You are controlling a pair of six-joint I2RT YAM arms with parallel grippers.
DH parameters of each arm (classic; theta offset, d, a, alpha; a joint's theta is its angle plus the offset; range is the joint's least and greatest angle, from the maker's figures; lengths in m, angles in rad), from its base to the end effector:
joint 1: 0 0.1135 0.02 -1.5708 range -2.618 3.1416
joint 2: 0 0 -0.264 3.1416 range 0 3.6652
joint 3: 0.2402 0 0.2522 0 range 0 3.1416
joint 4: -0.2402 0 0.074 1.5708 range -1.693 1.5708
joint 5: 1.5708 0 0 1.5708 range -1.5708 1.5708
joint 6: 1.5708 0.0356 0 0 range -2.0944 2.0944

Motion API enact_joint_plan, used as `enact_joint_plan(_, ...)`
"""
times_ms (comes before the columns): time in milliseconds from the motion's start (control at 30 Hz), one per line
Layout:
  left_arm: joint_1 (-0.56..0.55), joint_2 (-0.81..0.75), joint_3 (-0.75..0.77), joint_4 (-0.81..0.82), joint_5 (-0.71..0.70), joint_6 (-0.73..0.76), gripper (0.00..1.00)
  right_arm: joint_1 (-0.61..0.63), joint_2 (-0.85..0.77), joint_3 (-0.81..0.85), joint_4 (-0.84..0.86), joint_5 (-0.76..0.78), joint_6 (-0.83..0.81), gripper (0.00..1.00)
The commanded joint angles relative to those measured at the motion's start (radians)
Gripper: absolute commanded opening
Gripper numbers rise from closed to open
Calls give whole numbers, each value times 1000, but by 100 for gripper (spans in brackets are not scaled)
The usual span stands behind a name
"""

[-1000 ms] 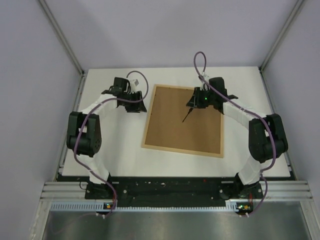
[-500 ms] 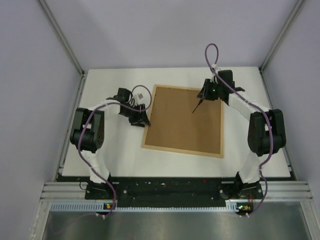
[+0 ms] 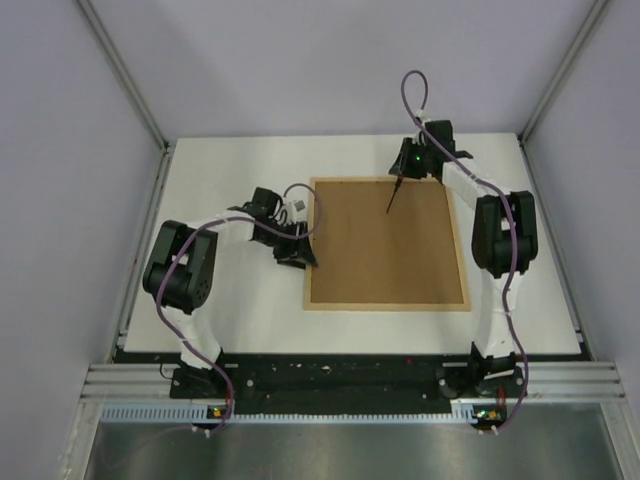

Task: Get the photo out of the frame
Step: Adjust the photo frame at the center of the board, then adjust the screwdriver.

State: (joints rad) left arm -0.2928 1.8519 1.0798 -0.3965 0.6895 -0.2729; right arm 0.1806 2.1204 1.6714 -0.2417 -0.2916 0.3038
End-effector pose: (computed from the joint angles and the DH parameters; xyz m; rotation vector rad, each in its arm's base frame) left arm 0.3289 -0.1228 0.1459 0.2283 2.7430 -1.1028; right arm 0.4782 0.0977 0.2175 -0.0170 2.2937 0.5846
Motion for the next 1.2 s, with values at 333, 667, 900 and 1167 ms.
enact_joint_plan(333,34,-39,331,-28,67,37,83,8,-132,25,-48,-328,122,0)
enact_joint_plan(667,-38,78,482,62,390,63,99,8,-217,-240,418,-662,507,0)
enact_joint_plan(900,-120,96,477,145,456,14,99,10,-303,-337,654,-721,673,0)
enact_joint_plan(1167,-151,141,491,300,519,-133,73,11,-339,-375,737,-738,719,0)
